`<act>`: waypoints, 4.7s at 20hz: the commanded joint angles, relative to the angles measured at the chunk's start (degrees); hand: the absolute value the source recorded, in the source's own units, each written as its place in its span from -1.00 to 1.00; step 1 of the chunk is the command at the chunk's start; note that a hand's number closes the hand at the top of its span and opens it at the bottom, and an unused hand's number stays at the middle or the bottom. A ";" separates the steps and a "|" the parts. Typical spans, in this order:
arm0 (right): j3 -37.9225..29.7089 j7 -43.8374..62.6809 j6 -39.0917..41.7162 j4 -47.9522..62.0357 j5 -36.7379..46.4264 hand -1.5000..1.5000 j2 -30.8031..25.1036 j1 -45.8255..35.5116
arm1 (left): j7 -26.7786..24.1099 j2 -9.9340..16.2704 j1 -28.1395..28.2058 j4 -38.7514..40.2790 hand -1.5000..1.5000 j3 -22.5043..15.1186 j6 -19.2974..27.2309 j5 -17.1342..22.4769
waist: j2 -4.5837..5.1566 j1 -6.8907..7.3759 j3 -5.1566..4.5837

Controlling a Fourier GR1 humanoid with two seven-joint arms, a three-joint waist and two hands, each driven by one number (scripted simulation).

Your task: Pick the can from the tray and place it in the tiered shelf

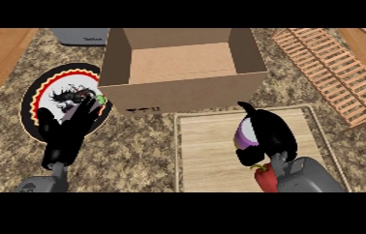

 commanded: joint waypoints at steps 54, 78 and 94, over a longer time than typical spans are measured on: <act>-52.55 20.17 -2.31 35.98 52.96 1.00 -4.33 -60.31 | 3.67 0.55 2.57 -1.65 0.00 1.64 -1.44 -0.45 | 1.11 1.71 0.00; -57.24 2.78 -15.81 57.46 49.46 1.00 -14.63 -59.56 | 1.81 -4.13 -0.40 2.65 0.00 1.01 -0.20 -3.65 | 1.33 1.14 0.02; -60.32 5.47 -30.04 56.97 46.25 -1.00 -15.67 -58.14 | 3.87 -1.26 -1.21 2.36 0.00 4.06 -3.23 -2.10 | 1.32 0.94 0.03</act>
